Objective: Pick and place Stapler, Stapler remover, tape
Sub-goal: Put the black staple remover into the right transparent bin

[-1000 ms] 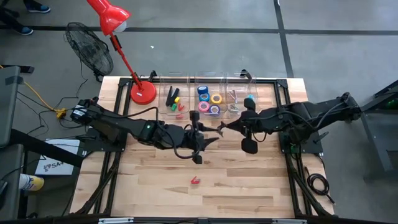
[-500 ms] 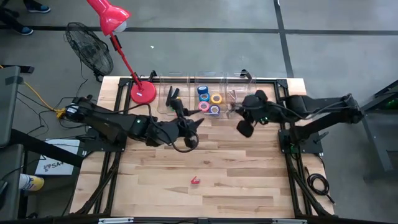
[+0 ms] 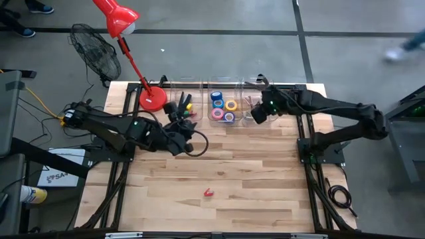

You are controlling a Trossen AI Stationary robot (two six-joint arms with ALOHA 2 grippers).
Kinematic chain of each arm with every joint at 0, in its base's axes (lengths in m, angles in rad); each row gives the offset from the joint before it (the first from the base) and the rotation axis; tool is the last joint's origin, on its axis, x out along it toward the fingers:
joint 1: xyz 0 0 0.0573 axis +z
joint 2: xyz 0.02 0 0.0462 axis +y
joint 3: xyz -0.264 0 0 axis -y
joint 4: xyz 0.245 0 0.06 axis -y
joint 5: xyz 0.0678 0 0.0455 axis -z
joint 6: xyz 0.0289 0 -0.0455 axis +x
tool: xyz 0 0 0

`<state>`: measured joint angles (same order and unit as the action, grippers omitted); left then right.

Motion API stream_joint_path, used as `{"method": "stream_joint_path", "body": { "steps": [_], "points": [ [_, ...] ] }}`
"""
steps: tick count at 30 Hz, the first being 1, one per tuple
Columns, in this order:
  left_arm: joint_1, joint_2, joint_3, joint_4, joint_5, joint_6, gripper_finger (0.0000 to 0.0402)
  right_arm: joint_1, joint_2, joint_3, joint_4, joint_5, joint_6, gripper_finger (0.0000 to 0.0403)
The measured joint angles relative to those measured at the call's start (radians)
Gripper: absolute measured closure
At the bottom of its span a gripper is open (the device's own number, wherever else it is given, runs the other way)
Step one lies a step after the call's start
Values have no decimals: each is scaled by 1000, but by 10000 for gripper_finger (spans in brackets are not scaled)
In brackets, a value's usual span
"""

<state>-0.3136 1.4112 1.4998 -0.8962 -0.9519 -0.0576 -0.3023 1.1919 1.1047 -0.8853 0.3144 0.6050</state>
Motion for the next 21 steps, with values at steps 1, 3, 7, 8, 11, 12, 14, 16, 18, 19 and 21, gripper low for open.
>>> {"method": "stream_joint_path", "body": {
  "steps": [1, 3, 7, 8, 11, 12, 14, 16, 18, 19, 21],
  "points": [
    [0, -1, 0, -19, 0, -26, 245, -31, 0, -21, 18, -16, 2, 402],
    [0, -1, 1, -76, -5, -69, 245, -93, 0, -66, 58, -51, 4, 402],
    [0, -1, 1, -140, -6, -126, 245, -203, 0, -171, 160, -140, 11, 403],
    [0, -1, 1, -147, -5, -138, 245, -225, 0, -197, 178, -164, 16, 403],
    [0, -1, -10, -150, -6, -163, 245, -271, 0, -269, 233, -222, 24, 403],
    [0, -1, -17, -146, -7, -173, 245, -282, 0, -289, 249, -234, 28, 403],
    [0, -1, -34, -152, -8, -193, 245, -296, 0, -324, 255, -244, 41, 403],
    [0, -1, -56, -148, -5, -211, 245, -302, 0, -356, 263, -249, 51, 403],
    [0, -1, -84, -149, 4, -231, 245, -303, 0, -376, 264, -250, 62, 403],
    [0, -1, -98, -147, 9, -242, 245, -303, 0, -384, 264, -249, 68, 403],
    [0, -1, -126, -142, 23, -265, 245, -303, 0, -393, 263, -248, 69, 403]
  ]
}}
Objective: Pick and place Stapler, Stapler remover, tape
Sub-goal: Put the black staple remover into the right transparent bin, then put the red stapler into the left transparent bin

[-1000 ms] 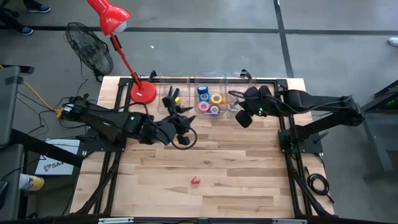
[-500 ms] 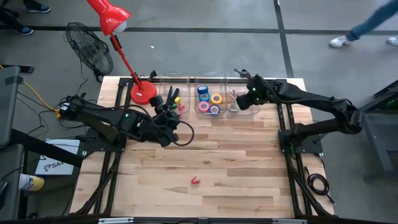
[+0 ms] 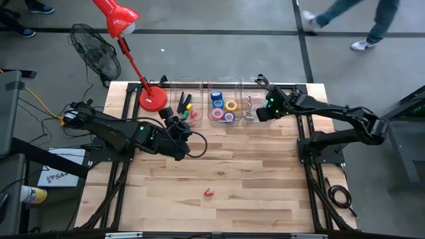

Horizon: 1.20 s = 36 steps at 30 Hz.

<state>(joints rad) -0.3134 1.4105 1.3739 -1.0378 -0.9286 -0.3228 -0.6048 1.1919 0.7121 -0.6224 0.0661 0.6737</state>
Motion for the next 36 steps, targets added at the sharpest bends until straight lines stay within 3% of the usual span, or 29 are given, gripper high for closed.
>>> {"method": "stream_joint_path", "body": {
  "steps": [9, 20, 30, 36],
  "points": [
    [0, 0, -34, 15, 29, -50, 245, 1, 0, -2, 0, 0, 2, 386],
    [0, 0, -34, 50, 91, -52, 245, 2, -19, -2, 0, -22, -19, 270],
    [0, 0, -34, 50, 122, -132, 245, 7, -199, -1, 2, -55, -27, 247],
    [0, 7, -34, 50, 213, -244, 245, 70, -339, -1, 2, -62, -23, 247]
  ]
}}
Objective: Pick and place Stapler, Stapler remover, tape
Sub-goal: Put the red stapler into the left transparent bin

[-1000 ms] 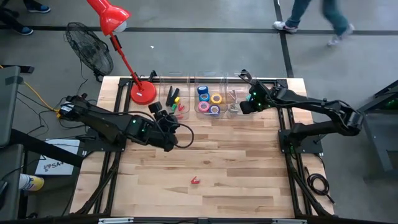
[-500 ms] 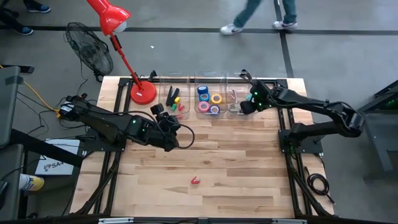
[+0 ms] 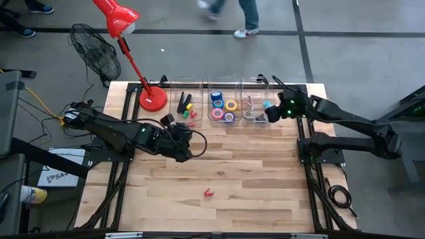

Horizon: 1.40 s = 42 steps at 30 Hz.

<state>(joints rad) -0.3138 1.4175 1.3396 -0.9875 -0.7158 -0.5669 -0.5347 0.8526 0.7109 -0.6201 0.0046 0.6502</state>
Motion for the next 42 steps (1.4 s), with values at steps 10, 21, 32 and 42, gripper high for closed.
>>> {"method": "stream_joint_path", "body": {
  "steps": [10, 21, 32, 42],
  "points": [
    [0, 122, -1, 55, 219, -95, 245, 198, -173, 1, 16, 95, 38, 247],
    [0, 268, 0, 150, 487, -289, 245, 417, -186, 1, 67, 214, 60, 247],
    [-1, 408, 0, 320, 765, -393, 245, 517, -186, 1, 72, 285, 57, 247],
    [-37, 469, 0, 401, 835, -384, 245, 538, -185, 1, 71, 283, 57, 247]
  ]
}}
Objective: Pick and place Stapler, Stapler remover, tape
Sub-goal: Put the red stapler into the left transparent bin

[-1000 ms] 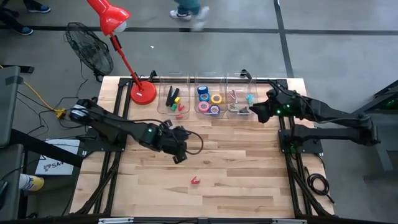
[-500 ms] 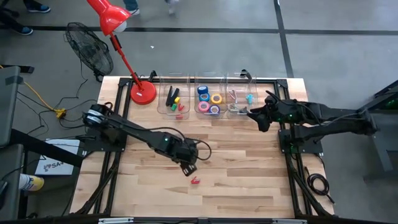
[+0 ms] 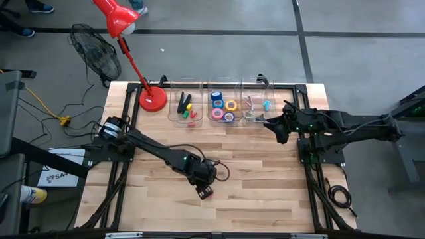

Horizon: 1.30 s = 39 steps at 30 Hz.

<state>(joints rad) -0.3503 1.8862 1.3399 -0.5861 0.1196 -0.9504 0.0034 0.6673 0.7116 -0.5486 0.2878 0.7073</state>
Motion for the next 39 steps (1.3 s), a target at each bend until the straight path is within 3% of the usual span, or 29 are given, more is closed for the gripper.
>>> {"method": "stream_joint_path", "body": {
  "steps": [10, 19, 25, 32, 39],
  "points": [
    [-55, 0, 44, 15, -69, 38, 245, 0, 0, 0, -1, -7, 0, 247],
    [-131, 0, 102, -53, -260, 84, 245, 38, 0, 0, -1, 3, 3, 247],
    [-128, 0, 102, -21, -228, 143, 239, 87, 1, 0, -2, 43, 35, 247],
    [-137, 24, 100, -32, -212, 246, 169, 154, 1, 0, -1, 79, 52, 247],
    [-135, 79, 101, -32, -181, 247, 91, 227, 12, 0, 0, 173, 56, 247]
  ]
}}
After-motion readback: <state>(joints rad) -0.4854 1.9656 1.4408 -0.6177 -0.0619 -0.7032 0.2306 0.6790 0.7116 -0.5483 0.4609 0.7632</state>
